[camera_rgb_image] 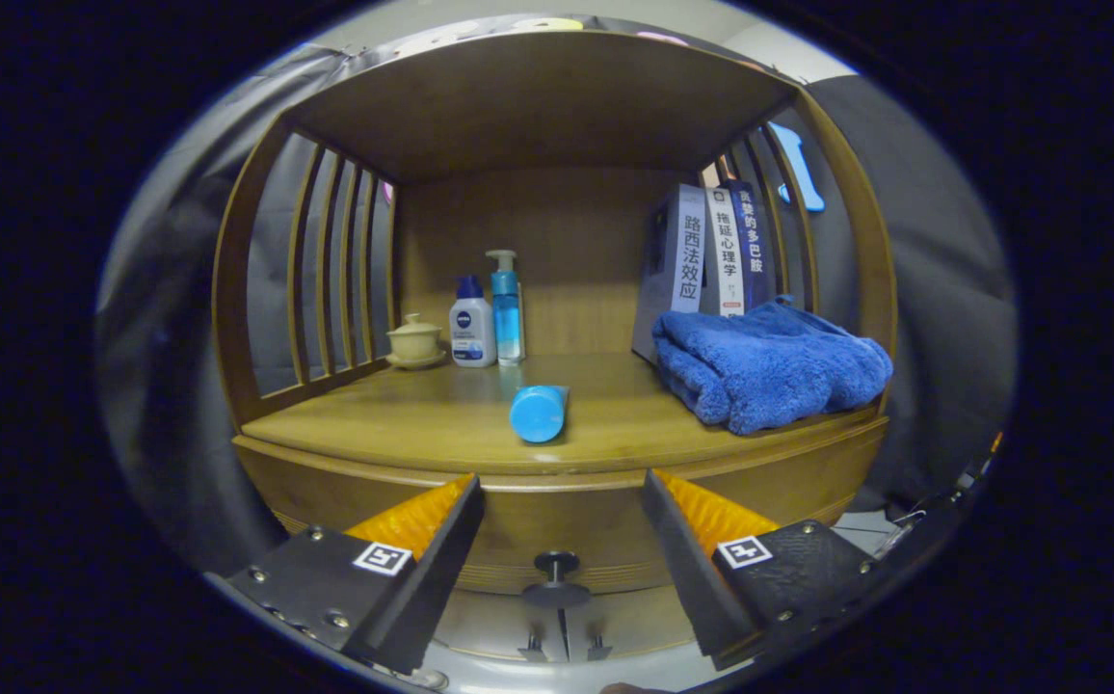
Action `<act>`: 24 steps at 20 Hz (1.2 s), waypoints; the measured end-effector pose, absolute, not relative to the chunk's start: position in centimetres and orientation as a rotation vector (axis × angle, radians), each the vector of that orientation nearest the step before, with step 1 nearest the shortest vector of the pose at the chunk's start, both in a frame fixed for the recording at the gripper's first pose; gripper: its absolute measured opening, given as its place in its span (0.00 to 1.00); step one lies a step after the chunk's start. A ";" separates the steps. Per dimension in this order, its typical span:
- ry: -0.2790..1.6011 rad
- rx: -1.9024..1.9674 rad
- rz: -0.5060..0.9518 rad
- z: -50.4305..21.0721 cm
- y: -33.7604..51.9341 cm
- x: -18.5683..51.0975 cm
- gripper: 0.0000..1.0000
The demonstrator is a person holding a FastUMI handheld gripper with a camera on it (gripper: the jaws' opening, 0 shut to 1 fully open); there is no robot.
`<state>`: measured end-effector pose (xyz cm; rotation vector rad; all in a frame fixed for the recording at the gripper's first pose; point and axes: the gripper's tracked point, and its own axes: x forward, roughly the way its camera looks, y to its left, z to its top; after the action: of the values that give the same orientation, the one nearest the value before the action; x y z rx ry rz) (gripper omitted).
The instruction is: Pull open the drawer, take out the items inside it, and place them on the countertop above the cabinet.
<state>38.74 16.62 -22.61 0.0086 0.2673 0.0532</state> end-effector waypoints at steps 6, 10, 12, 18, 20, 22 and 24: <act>0.181 0.022 0.022 -17.2 12.1 37.7 0.99; 0.108 0.005 -0.001 -12.9 8.0 36.4 0.99; 0.055 -0.016 -0.003 -10.4 5.7 35.8 0.99; -0.055 -0.123 -0.055 -5.3 -3.3 33.2 0.99; -0.088 -0.121 -0.070 -4.1 -6.2 31.8 0.99; -0.125 -0.080 -0.069 -3.0 -8.5 30.2 0.99; -0.183 -0.029 -0.064 -1.9 -10.7 28.6 0.99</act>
<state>28.61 -10.70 -1.86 -0.0288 -0.1827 -0.0636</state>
